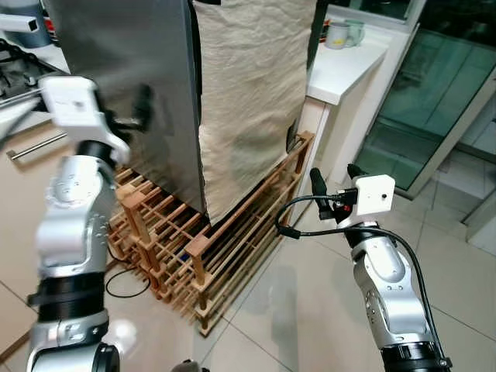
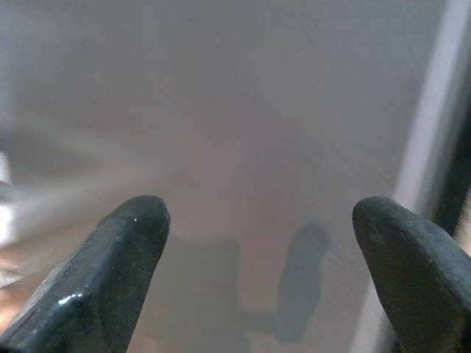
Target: Restocking fridge
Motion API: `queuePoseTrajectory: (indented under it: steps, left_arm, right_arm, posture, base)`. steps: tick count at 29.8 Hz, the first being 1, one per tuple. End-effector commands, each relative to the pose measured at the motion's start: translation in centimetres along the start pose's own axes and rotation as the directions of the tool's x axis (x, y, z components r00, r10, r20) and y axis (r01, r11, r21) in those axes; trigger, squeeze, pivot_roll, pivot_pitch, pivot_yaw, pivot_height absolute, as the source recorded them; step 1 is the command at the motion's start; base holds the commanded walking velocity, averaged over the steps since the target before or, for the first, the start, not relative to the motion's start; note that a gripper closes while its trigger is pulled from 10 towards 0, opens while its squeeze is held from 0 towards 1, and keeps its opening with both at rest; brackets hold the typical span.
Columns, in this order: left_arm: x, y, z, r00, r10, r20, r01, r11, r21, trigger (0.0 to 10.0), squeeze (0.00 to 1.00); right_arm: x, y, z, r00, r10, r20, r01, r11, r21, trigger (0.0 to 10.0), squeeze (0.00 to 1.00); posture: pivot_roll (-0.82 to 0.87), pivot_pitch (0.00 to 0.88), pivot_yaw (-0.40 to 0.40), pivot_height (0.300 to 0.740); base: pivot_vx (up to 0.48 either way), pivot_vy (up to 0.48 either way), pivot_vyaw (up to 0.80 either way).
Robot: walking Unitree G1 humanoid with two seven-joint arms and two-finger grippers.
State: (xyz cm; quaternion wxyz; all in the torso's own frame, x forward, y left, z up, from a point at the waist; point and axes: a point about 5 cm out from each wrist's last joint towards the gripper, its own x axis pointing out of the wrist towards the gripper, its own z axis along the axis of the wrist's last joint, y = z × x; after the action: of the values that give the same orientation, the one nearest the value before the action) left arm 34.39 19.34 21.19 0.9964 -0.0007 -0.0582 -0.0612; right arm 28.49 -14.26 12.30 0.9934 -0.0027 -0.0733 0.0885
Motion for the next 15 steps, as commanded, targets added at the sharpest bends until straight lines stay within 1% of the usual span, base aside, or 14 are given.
queuePoseTrajectory:
  steps: [1,2,3,4,6,9,11,15]
  left_arm:
    - [1.0,-1.4,-0.6,0.997,-0.068,-0.031,0.068,0.998,0.003,10.0,0.00]
    - [1.0,-1.4,-0.6,0.997,-0.068,-0.031,0.068,0.998,0.003,10.0,0.00]
    - [1.5,-1.8,-0.8,0.996,-0.083,-0.039,0.082,0.996,-0.026,10.0,0.00]
    - [1.6,-1.8,-0.8,0.996,-0.085,-0.039,0.084,0.996,-0.032,10.0,0.00]
    - [1.7,-2.1,-0.6,0.994,-0.109,-0.028,0.108,0.992,-0.060,10.0,0.00]
    - [1.6,-2.2,-0.1,0.989,-0.146,-0.010,0.145,0.986,-0.080,10.0,0.00]
    - [1.5,-2.0,0.2,0.985,-0.170,0.000,0.169,0.984,-0.059,10.0,0.00]
    - [0.6,-1.9,0.4,0.976,-0.220,0.000,0.220,0.975,-0.016,10.0,0.00]
  right_arm:
    - [0.1,-0.1,0.0,1.000,-0.007,0.006,0.007,1.000,-0.004,10.0,0.00]
    - [0.1,-0.1,0.0,1.000,-0.007,0.006,0.007,1.000,-0.004,10.0,0.00]
    - [0.0,-0.2,0.0,1.000,-0.012,0.006,0.012,1.000,-0.005,10.0,0.00]
    - [0.0,-0.3,0.0,1.000,-0.015,0.006,0.015,1.000,-0.006,10.0,0.00]
    - [-0.2,-0.5,0.0,1.000,-0.024,0.005,0.024,1.000,-0.009,10.0,0.00]
    - [-0.4,-0.6,0.0,1.000,-0.030,0.002,0.030,0.999,-0.014,10.0,0.00]
    - [-0.7,-0.8,-0.1,0.999,-0.033,-0.003,0.033,0.999,-0.018,10.0,0.00]
    - [-1.0,-1.0,-0.4,0.999,-0.036,-0.018,0.035,0.999,-0.023,10.0,0.00]
  posture:
    - [-0.08,0.000,-0.015,0.740]
    - [-0.08,0.000,-0.015,0.740]
    - [-0.09,0.000,-0.009,0.740]
    - [-0.09,0.000,-0.009,0.740]
    - [-0.11,0.000,-0.003,0.740]
    - [-0.12,0.000,-0.001,0.740]
    - [-0.12,0.000,-0.001,0.740]
    - [-0.12,0.000,-0.005,0.740]
  base:
    - [0.000,0.000,0.00]
    - [0.000,0.000,0.00]
    - [0.000,0.000,0.00]
    - [0.000,0.000,0.00]
    - [0.000,0.000,0.00]
    - [0.000,0.000,0.00]
    - [0.000,0.000,0.00]
    - [0.000,0.000,0.00]
